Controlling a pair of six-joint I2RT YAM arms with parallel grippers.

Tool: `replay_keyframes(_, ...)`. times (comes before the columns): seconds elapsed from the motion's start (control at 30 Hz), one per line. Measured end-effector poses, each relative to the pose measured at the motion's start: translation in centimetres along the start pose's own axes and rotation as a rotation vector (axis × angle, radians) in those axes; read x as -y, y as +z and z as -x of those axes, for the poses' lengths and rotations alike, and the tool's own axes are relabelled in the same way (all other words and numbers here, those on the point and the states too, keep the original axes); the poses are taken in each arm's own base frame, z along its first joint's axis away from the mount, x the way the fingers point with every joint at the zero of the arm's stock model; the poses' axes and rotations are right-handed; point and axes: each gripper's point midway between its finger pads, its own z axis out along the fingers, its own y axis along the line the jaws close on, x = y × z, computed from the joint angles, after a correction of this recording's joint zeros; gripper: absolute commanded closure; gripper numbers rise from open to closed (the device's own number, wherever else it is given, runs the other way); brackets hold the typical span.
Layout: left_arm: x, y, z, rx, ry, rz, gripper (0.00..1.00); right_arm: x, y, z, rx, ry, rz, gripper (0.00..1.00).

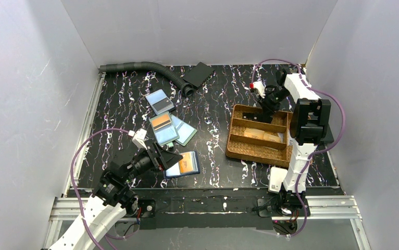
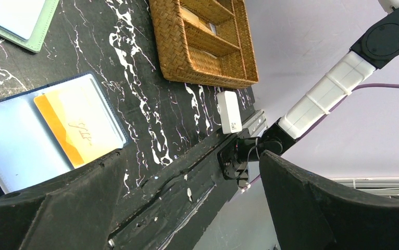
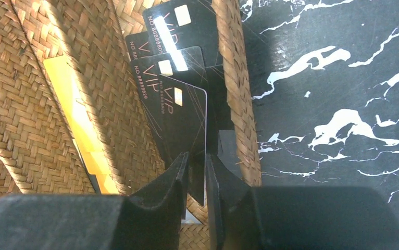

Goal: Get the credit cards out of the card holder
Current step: Place the credit card in the storage box.

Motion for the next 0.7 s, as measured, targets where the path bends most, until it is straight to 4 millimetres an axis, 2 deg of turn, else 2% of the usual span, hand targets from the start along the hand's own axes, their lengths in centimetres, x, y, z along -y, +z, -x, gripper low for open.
replay_keyframes(0.2,-0.1,0.0,-0.1,-0.001,-0.002,0.006,0.02,0.2,-0.5,0.2,0.001,0.014,-0.026,0.71)
replay_keyframes(0.4,-0.2,0.0,0.0,0.004,-0.006,0.012,0.02,0.0,-3.7,2.0,0.042,-0.006,-0.121,0.70)
replay_keyframes(0.5,-0.3,0.1,0.0,0.004,-0.023,0.018,0.02,-1.1,-5.8,3.0,0.076,-0.015,-0.170,0.69)
replay_keyframes(0.6,-0.3,0.1,0.0,0.001,-0.040,0.023,0.02,-3.1,-8.3,4.3,0.136,-0.030,-0.222,0.65)
replay_keyframes(0.67,-0.4,0.2,-0.1,-0.002,-0.050,0.027,0.02,-4.5,-9.6,5.0,0.183,-0.040,-0.252,0.57)
replay_keyframes(0.7,-0.4,0.2,-0.1,-0.004,-0.055,0.029,0.02,-5.2,-10.2,5.4,0.207,-0.044,-0.264,0.49)
